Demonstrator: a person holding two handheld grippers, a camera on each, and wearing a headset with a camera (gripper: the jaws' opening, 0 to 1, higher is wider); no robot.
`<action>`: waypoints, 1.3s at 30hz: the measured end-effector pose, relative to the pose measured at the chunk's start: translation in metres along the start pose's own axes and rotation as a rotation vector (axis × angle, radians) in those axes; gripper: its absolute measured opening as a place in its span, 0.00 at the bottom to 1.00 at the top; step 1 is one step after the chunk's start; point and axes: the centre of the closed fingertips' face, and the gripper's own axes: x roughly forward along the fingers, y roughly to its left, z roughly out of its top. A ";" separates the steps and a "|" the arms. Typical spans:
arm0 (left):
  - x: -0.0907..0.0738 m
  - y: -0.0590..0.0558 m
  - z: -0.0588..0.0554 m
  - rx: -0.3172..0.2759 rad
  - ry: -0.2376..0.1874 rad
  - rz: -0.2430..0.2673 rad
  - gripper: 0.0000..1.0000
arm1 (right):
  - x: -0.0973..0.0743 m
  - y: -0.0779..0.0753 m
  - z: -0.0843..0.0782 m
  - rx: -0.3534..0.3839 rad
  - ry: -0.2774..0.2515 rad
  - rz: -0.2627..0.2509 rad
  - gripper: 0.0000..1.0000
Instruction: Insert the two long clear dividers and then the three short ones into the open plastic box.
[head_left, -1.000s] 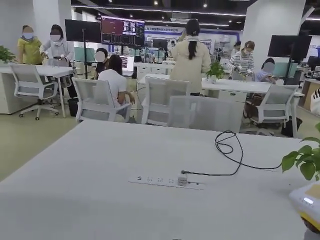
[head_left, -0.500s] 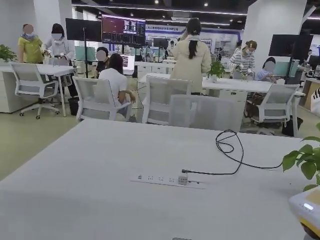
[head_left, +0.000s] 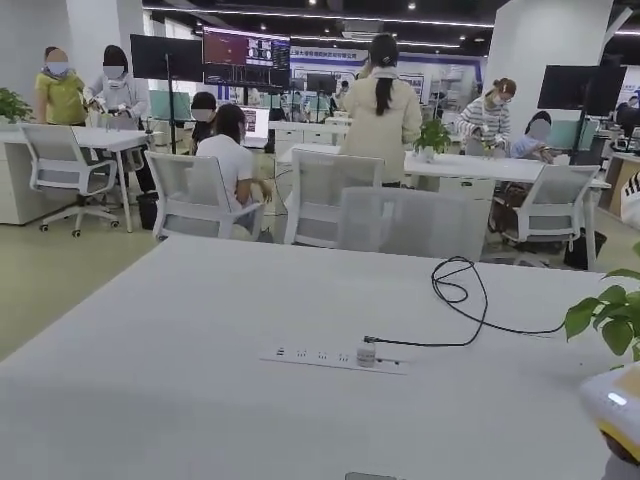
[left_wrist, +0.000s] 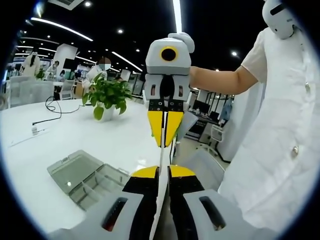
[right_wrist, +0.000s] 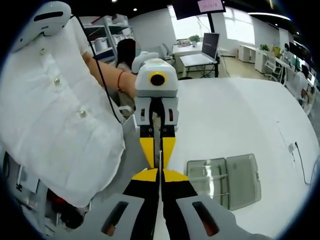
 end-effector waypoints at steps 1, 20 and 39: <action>-0.001 0.001 -0.001 0.000 0.001 0.007 0.05 | -0.001 -0.001 0.000 0.002 -0.003 -0.005 0.03; -0.030 0.031 -0.027 -0.034 0.055 0.155 0.33 | 0.004 -0.035 -0.002 0.025 -0.030 -0.103 0.03; -0.048 0.054 -0.056 0.001 0.118 0.265 0.80 | 0.045 -0.089 -0.015 0.027 0.001 -0.174 0.03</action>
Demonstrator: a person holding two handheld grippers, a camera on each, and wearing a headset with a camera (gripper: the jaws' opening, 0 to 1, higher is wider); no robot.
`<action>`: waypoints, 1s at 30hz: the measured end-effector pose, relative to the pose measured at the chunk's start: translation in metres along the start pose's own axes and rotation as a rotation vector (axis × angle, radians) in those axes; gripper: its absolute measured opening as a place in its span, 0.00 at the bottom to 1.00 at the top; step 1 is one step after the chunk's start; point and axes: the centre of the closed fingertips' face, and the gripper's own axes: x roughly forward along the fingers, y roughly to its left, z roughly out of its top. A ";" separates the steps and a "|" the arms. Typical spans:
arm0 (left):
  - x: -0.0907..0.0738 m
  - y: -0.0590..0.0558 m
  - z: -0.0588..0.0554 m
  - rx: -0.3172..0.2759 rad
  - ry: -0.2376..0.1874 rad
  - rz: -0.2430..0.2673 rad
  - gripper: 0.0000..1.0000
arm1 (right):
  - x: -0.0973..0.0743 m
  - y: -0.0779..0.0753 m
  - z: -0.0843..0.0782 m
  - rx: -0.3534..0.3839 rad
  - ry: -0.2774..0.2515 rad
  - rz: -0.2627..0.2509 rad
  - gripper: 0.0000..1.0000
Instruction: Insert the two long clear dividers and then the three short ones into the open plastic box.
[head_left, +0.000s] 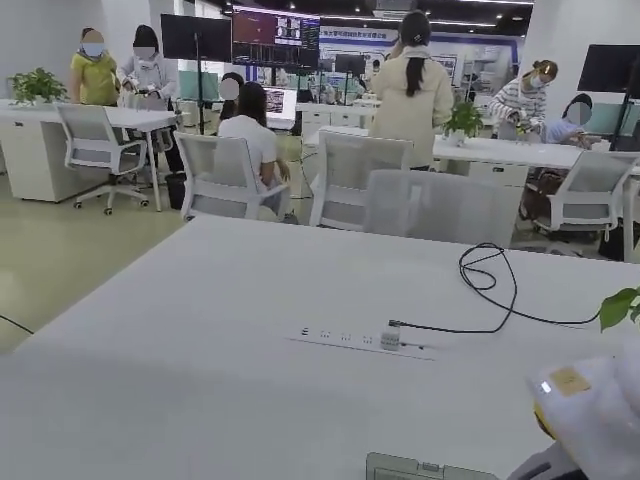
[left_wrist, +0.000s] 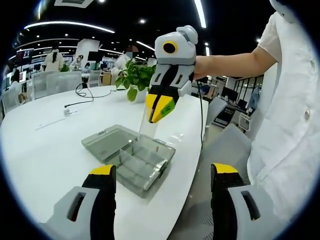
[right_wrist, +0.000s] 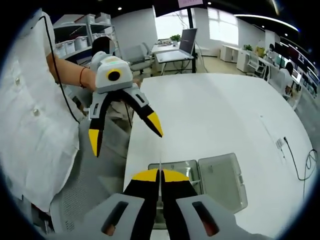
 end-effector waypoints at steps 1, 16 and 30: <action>0.000 0.001 -0.002 0.003 0.007 0.003 0.82 | 0.004 -0.003 -0.001 0.001 0.001 -0.003 0.03; -0.002 0.008 -0.014 -0.030 0.022 0.016 1.00 | 0.043 -0.024 -0.024 0.028 0.018 -0.007 0.03; 0.000 0.008 -0.016 -0.045 0.021 0.008 1.00 | 0.052 -0.027 -0.035 0.000 0.045 -0.014 0.03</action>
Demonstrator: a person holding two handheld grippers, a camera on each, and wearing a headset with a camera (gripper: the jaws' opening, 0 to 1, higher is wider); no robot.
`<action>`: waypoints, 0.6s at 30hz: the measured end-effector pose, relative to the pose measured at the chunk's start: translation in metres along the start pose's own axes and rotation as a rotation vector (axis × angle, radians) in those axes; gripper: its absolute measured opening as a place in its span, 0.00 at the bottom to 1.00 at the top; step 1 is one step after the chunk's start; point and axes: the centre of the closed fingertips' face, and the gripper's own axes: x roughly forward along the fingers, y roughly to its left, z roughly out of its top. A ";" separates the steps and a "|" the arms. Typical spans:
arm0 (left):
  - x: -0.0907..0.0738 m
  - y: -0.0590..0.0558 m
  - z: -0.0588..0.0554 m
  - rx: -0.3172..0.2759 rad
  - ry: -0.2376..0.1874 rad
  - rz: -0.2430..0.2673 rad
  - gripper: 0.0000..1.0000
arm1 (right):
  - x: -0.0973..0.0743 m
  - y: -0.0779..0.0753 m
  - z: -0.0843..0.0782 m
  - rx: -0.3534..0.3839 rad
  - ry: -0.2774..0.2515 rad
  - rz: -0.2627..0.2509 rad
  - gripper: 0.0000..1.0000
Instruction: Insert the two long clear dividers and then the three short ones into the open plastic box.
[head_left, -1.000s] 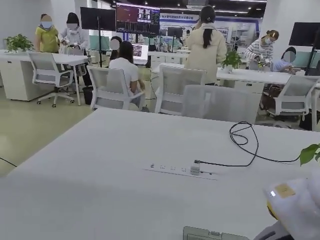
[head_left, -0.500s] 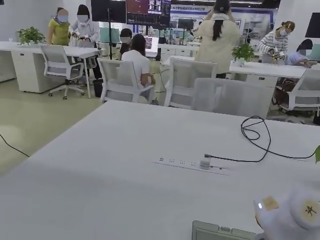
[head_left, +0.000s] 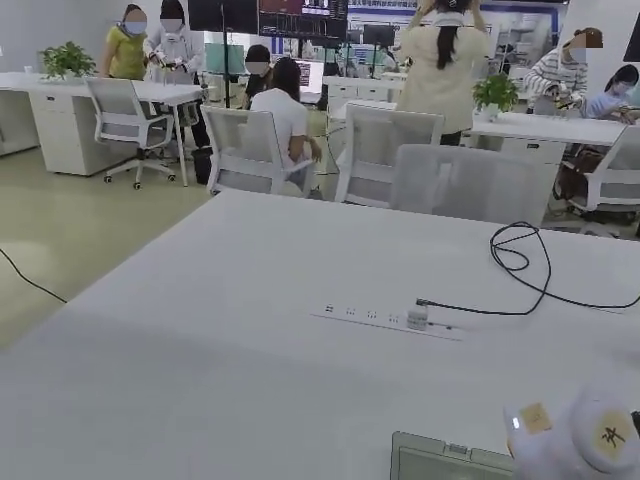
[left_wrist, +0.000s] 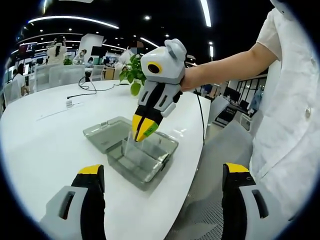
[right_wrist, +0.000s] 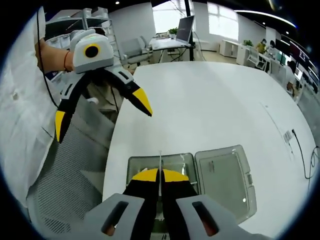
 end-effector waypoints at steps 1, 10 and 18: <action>0.000 0.000 0.000 0.000 0.000 0.000 1.00 | 0.001 0.001 0.000 -0.002 0.001 0.000 0.03; 0.001 -0.001 -0.003 -0.007 0.002 -0.005 1.00 | 0.014 0.001 0.001 -0.025 0.017 -0.002 0.03; 0.002 -0.001 -0.002 -0.011 0.000 -0.007 1.00 | 0.028 0.002 -0.004 -0.042 0.056 0.003 0.03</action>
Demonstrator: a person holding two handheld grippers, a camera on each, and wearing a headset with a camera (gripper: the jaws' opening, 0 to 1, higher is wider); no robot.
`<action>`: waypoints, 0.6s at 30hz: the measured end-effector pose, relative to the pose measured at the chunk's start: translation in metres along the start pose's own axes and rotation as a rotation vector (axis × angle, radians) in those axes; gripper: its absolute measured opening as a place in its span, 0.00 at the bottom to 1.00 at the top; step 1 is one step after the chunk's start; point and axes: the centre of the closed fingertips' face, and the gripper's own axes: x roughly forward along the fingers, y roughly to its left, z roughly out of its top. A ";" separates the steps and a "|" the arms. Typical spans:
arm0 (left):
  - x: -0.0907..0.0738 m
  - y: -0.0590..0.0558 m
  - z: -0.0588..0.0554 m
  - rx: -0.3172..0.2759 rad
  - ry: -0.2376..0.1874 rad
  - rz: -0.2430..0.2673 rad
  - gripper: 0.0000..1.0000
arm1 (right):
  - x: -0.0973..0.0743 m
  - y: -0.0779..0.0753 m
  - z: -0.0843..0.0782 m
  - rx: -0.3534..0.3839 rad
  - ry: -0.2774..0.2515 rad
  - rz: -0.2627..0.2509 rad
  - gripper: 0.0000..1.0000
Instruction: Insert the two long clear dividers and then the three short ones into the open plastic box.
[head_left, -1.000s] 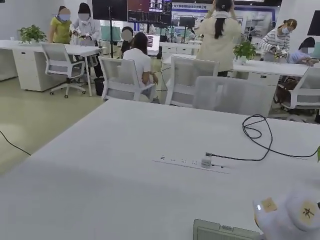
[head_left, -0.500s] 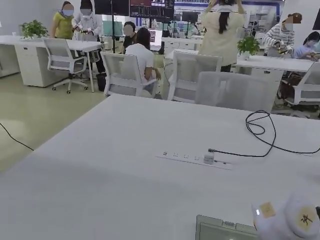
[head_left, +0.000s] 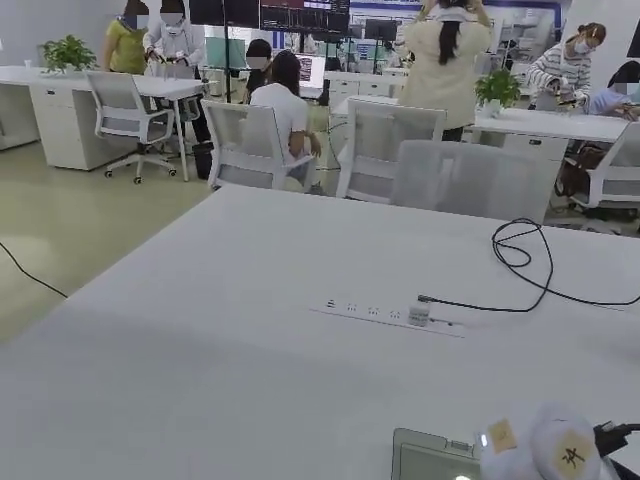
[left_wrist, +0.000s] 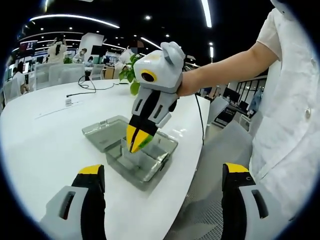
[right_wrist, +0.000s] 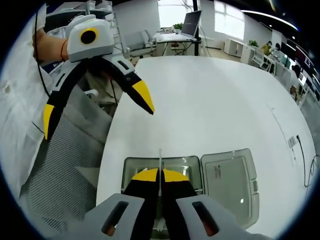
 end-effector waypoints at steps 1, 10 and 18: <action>0.000 -0.001 0.000 0.001 -0.001 -0.002 1.00 | 0.001 0.000 0.000 0.004 0.003 0.001 0.03; 0.001 -0.001 -0.001 -0.002 0.003 -0.006 0.99 | 0.015 0.000 -0.011 -0.020 0.077 0.003 0.03; 0.001 0.000 -0.001 -0.001 0.003 -0.006 0.99 | 0.022 0.000 -0.017 -0.043 0.132 0.001 0.03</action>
